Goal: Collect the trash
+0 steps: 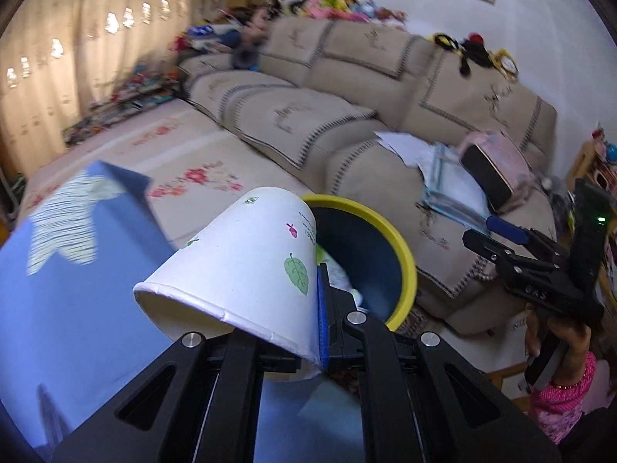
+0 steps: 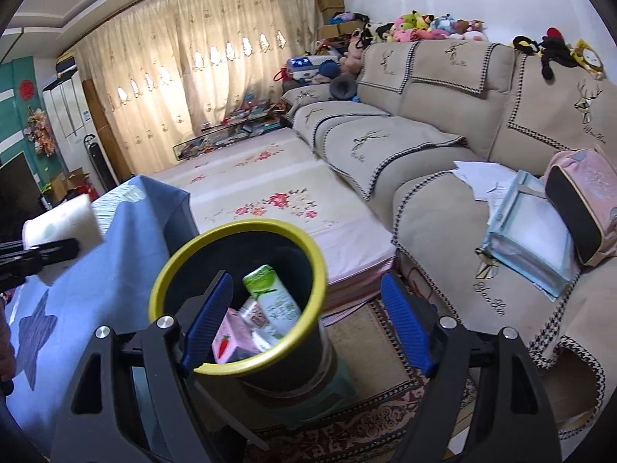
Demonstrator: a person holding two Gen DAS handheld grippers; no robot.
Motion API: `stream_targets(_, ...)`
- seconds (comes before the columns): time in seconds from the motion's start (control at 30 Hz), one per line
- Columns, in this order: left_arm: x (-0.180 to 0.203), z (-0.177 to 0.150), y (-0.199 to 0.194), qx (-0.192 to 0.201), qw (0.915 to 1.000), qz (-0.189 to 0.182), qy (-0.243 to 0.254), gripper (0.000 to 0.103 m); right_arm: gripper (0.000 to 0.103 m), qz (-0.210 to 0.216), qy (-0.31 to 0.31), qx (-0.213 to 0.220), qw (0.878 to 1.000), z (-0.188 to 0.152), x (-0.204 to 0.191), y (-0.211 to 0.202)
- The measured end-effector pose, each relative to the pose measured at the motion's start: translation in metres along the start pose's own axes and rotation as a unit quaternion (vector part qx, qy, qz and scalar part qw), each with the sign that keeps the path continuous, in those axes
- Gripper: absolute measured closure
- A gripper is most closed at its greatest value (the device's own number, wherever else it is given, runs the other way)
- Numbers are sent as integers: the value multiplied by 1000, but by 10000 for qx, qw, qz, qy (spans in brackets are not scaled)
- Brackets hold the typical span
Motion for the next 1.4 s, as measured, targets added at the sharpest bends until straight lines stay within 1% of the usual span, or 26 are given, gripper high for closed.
stream_targets(0.07, 10, 3, 25, -222, 9997, -83, 35, 96, 28, -78, 20, -22, 10000, -2, 6, 1)
stream_targets(0.23, 18, 7, 91, -794, 9967, -170, -31, 96, 27, -253, 176, -98, 9995, -9, 25, 2)
stream_targets(0.3, 19, 1, 110, -968, 9952, -165, -51, 96, 27, -305, 210, -130, 9992, -11, 31, 3)
stream_targets(0.5, 23, -6, 143, -1202, 9927, -112, -27, 96, 27, -388, 283, -205, 9986, -16, 39, 5)
stream_targets(0.57, 19, -6, 151, -1279, 9918, -8, -45, 74, 27, -384, 275, -220, 9986, -15, 38, 6)
stream_targets(0.6, 16, -7, 156, -1356, 9907, 44, -112, 50, 27, -376, 267, -225, 9987, -15, 37, 6)
stream_targets(0.63, 14, -7, 160, -1402, 9899, 70, -180, 39, 27, -365, 251, -225, 9988, -15, 35, 5)
stream_targets(0.7, 10, -7, 163, -1441, 9892, 128, -219, 39, 27, -351, 211, -207, 9989, -14, 31, 3)
stream_targets(0.77, 5, -6, 157, -1400, 9896, 161, -284, 39, 27, -346, 177, -184, 9991, -12, 28, 0)
stream_targets(0.87, 1, -6, 127, -1171, 9926, 150, -293, 38, 25, -333, 110, -139, 9993, -11, 21, -6)
stream_targets(0.9, -2, -6, 110, -1013, 9943, 212, -258, 35, 24, -332, 90, -128, 9993, -10, 19, -8)
stream_targets(0.97, -9, -5, 71, -642, 9972, 276, -253, 27, 24, -319, 51, -117, 9994, -9, 14, -11)
stream_targets(1.03, -14, -4, 35, -301, 9986, 335, -263, 13, 23, -288, -23, -117, 9995, -8, 8, -14)
stream_targets(1.13, -33, -11, -34, 388, 9971, 488, -445, 5, 22, -215, -141, -128, 9996, -8, -5, -18)
stream_targets(1.2, -54, -23, -85, 860, 9911, 756, -674, 5, 20, -144, -232, -145, 9995, -9, -15, -19)
stream_targets(1.27, -71, -36, -120, 1145, 9848, 982, -865, 5, 20, -37, -323, -143, 9994, -8, -28, -21)
stream_targets(1.33, -93, -59, -161, 1433, 9721, 1465, -1139, 5, 16, 135, -477, -121, 9987, -7, -48, -26)
stream_targets(1.37, -101, -68, -174, 1506, 9674, 1638, -1210, 5, 15, 207, -550, -96, 9982, -6, -59, -28)
stream_targets(1.4, -111, -83, -194, 1595, 9598, 1904, -1306, 5, 11, 325, -654, -54, 9973, -6, -74, -33)
Point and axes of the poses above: each gripper's, at about its wrist camera, not at the fingertips, and y roughly the way its jaws point, x to its right, z to its top, the point moved 7 cm from there along y, roughly the way its jaws point, and after that the axes turned 11 degrees about -y, right-handed, at the moved point
